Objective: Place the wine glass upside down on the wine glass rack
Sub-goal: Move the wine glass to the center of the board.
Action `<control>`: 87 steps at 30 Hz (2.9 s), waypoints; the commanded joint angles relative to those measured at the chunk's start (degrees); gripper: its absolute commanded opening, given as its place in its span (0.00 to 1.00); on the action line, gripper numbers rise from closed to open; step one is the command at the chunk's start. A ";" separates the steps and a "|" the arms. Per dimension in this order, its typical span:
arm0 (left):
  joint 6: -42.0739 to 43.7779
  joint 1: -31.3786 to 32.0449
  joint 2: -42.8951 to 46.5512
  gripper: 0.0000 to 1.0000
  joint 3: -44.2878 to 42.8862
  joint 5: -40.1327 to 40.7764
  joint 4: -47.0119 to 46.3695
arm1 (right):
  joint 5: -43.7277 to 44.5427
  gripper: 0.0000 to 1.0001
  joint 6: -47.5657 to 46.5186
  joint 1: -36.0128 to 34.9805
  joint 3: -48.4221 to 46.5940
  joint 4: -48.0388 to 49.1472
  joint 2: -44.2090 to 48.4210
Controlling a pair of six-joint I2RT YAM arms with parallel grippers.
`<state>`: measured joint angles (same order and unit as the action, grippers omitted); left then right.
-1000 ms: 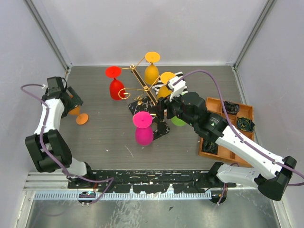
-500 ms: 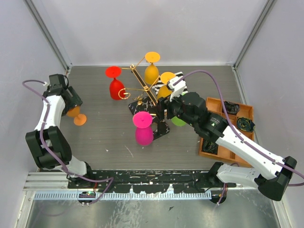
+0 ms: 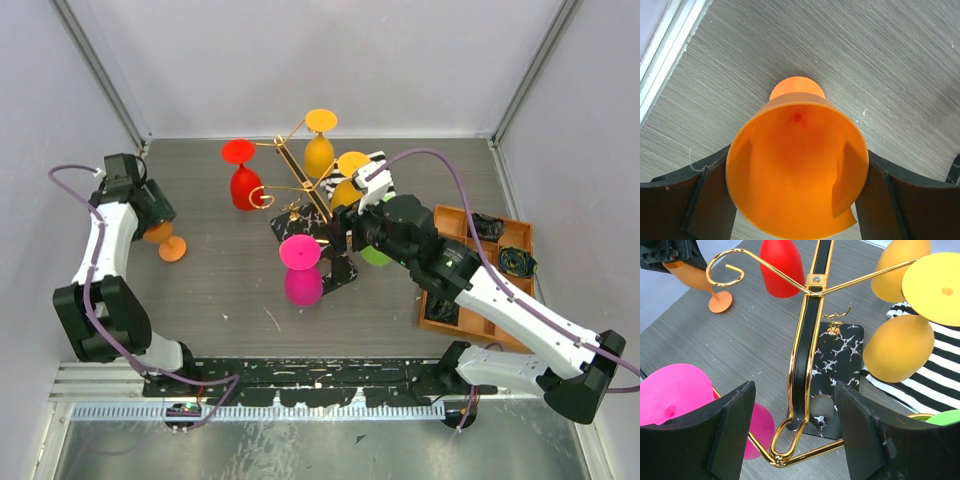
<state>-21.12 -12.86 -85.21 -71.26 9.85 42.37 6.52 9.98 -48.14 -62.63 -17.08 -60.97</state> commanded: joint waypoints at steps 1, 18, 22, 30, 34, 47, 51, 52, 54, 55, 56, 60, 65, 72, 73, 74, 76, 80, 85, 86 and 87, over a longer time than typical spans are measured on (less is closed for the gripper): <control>0.94 2.75 4.41 0.84 0.38 -1.91 2.31 | 0.11 0.70 1.63 0.17 1.88 -4.95 0.23; -1.19 20.88 19.29 0.84 6.94 -1.83 9.18 | 1.16 0.71 1.43 0.20 1.76 -4.92 -0.13; -2.46 25.36 22.58 0.84 8.17 -1.33 12.47 | 1.45 0.70 1.37 0.19 1.96 -4.96 -0.21; -8.12 36.55 27.86 0.84 12.52 0.21 15.75 | 1.74 0.71 1.29 0.20 1.77 -4.97 -1.02; -11.68 43.21 27.46 0.84 13.69 1.59 15.12 | 2.15 0.71 1.26 0.32 1.78 -5.02 -1.24; -16.75 56.11 21.60 0.86 14.50 8.21 15.65 | 3.03 0.70 1.25 0.32 1.85 -5.97 -0.49; -18.19 57.57 23.03 0.86 15.62 9.10 16.87 | 3.27 0.70 1.27 0.31 1.60 -6.48 0.16; -18.66 57.90 23.51 0.86 16.06 9.19 16.84 | 3.30 0.71 1.27 0.28 1.69 -6.54 0.35; -19.26 58.28 24.21 0.87 17.35 9.06 16.40 | 3.32 0.71 1.27 0.21 1.93 -6.46 0.67; -19.44 58.44 24.40 0.87 17.84 9.04 16.36 | 3.39 0.71 1.27 0.31 2.16 -6.47 0.81; -19.54 58.52 24.58 0.87 18.21 9.05 16.52 | 3.47 0.70 1.21 0.31 2.29 -6.40 1.03; -20.18 58.55 25.91 0.92 20.03 9.41 15.68 | 3.62 0.71 0.57 0.28 2.58 -6.39 2.36; -20.61 58.53 26.32 0.97 20.49 9.48 15.59 | 5.16 0.70 -0.25 0.32 2.94 -6.34 4.74; -20.18 58.56 29.21 0.98 18.72 9.80 16.22 | 5.37 0.71 -2.40 0.27 4.19 -6.22 9.02; -19.60 58.57 30.22 0.98 18.49 9.56 15.73 | 5.24 0.72 -2.90 0.29 4.45 -6.01 10.11; -18.56 58.51 31.36 0.98 18.18 8.82 14.98 | 4.65 0.73 -3.33 0.27 4.80 -5.80 10.81; -15.35 58.55 33.73 0.98 18.16 6.37 12.83 | 3.19 0.78 -3.98 0.24 5.98 -5.40 12.64; -13.00 58.50 36.97 0.98 17.35 7.13 14.60 | 1.71 0.83 -3.11 0.24 10.04 -1.55 17.89; -13.21 58.57 39.16 0.98 14.73 11.33 19.14 | -1.47 0.87 -1.89 0.24 14.44 3.15 22.94; -13.31 58.51 39.28 0.98 14.00 12.34 20.64 | -2.18 0.87 -1.73 0.19 14.74 3.14 23.33; -13.28 58.51 39.51 0.98 13.24 13.10 21.15 | -2.67 0.87 -1.54 0.29 15.00 3.07 23.61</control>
<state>-35.57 45.54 -46.98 -54.26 18.74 59.40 7.22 7.75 -48.14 -48.42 -19.03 -39.11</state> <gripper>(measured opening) 0.980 0.869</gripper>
